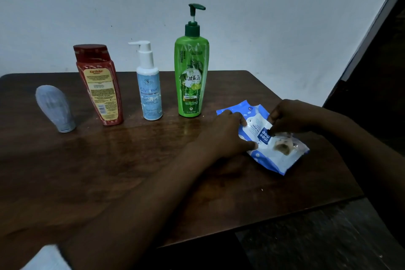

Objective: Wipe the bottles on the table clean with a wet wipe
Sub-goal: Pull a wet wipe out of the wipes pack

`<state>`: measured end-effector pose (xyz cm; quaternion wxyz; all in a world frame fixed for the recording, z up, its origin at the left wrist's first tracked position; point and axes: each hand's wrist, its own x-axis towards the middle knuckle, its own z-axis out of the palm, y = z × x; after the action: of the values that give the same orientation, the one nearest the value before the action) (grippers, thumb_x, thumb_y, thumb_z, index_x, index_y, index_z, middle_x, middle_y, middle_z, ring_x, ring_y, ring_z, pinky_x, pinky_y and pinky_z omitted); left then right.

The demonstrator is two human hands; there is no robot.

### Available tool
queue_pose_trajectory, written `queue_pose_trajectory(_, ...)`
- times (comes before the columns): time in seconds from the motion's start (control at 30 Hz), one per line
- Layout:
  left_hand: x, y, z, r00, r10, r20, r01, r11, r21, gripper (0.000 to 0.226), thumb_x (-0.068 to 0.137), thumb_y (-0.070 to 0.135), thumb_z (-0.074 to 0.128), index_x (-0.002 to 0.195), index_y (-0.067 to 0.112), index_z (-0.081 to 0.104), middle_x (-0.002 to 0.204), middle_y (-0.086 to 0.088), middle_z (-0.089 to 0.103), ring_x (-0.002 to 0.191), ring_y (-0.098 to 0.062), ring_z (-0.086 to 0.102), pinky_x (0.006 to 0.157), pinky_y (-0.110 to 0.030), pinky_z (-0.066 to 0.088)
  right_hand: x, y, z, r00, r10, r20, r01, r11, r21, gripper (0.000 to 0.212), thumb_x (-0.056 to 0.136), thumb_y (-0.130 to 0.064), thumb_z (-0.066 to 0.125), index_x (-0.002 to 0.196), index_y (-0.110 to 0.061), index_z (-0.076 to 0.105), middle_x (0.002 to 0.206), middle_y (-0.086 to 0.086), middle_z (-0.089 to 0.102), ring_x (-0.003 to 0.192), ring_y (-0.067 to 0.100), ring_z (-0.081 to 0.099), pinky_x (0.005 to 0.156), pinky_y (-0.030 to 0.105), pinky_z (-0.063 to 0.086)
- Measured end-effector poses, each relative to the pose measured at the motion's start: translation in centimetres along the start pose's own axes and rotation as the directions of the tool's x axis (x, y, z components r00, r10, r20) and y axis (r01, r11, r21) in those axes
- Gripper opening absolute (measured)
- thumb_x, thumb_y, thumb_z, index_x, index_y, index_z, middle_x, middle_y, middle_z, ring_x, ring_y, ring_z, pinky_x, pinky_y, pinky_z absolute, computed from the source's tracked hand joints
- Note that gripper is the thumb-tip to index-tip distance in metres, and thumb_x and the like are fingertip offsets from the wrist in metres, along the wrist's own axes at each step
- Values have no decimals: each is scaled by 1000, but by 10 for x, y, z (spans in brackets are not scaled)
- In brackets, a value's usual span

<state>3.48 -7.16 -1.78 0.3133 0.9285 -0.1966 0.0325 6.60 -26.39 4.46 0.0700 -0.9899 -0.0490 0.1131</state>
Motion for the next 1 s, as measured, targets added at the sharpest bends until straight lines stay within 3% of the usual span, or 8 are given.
queue_pose_trajectory(0.1, 1, -1, -3, 1000, -2, 9, 2, 1000, -1, 59, 74, 42, 85, 122, 19, 60, 127, -3, 55, 104, -18, 56, 93, -34, 48, -3, 4, -3, 999, -22, -34, 28, 977, 212, 15, 79, -24, 81, 67, -15, 76, 54, -5, 63, 58, 13, 54, 62, 27, 45)
queue_pose_trajectory(0.33, 8, -8, -22, 997, -33, 64, 30, 999, 42, 60, 72, 33, 88, 124, 19, 61, 122, -3, 61, 106, -20, 58, 91, -31, 50, -18, 6, -9, 998, -64, 0, 57, 885, 462, 15, 79, -23, 82, 77, -8, 79, 69, -1, 76, 60, 9, 67, 56, 27, 41)
queue_pose_trajectory(0.43, 7, -11, -25, 995, -52, 91, 47, 998, 47, 59, 75, 35, 86, 125, 18, 60, 123, -1, 63, 108, -18, 59, 94, -32, 50, -21, 4, -12, 995, -23, -96, 72, 833, 549, 15, 84, -19, 76, 79, -4, 77, 63, 1, 73, 53, 6, 65, 47, 19, 37)
queue_pose_trajectory(0.63, 3, -15, -24, 996, -41, 76, 40, 999, 19, 58, 76, 37, 86, 125, 17, 61, 123, 1, 63, 108, -16, 59, 90, -28, 48, -32, -7, -32, 955, 86, -285, 202, 514, 833, 16, 88, -15, 66, 85, 1, 71, 82, 15, 65, 65, 22, 61, 60, 26, 53)
queue_pose_trajectory(0.73, 0, -15, -25, 999, -33, 40, 35, 999, -32, 57, 75, 36, 87, 124, 18, 63, 123, 1, 64, 101, -11, 56, 85, -25, 47, -39, -21, -45, 958, 82, -275, 235, 329, 915, 12, 88, -17, 60, 84, -11, 70, 75, 6, 71, 63, 22, 65, 60, 27, 57)
queue_pose_trajectory(0.8, -5, -16, -29, 1000, -28, 8, 29, 996, -82, 52, 77, 33, 86, 121, 18, 65, 121, 1, 64, 94, -7, 55, 79, -17, 45, -41, -32, -48, 973, 35, -229, 216, 219, 951, 17, 91, -19, 57, 98, -12, 71, 84, 7, 75, 68, 22, 72, 61, 30, 60)
queue_pose_trajectory(0.9, -18, -20, -48, 999, -39, -37, 37, 997, -66, 40, 80, 31, 83, 115, 19, 67, 112, 4, 68, 83, -4, 57, 67, -2, 40, -40, -54, -40, 988, -58, -141, 148, 140, 979, 23, 95, -20, 56, 110, -11, 70, 92, 9, 77, 68, 19, 74, 56, 25, 59)
queue_pose_trajectory(1.0, -35, -29, -81, 984, -82, -159, 76, 996, -46, 24, 82, 21, 77, 105, 24, 70, 106, 3, 71, 91, -7, 64, 79, -15, 50, -36, -79, -18, 986, -130, -107, 124, 129, 984, 18, 96, -15, 59, 109, -8, 69, 94, 13, 78, 69, 18, 74, 55, 24, 60)
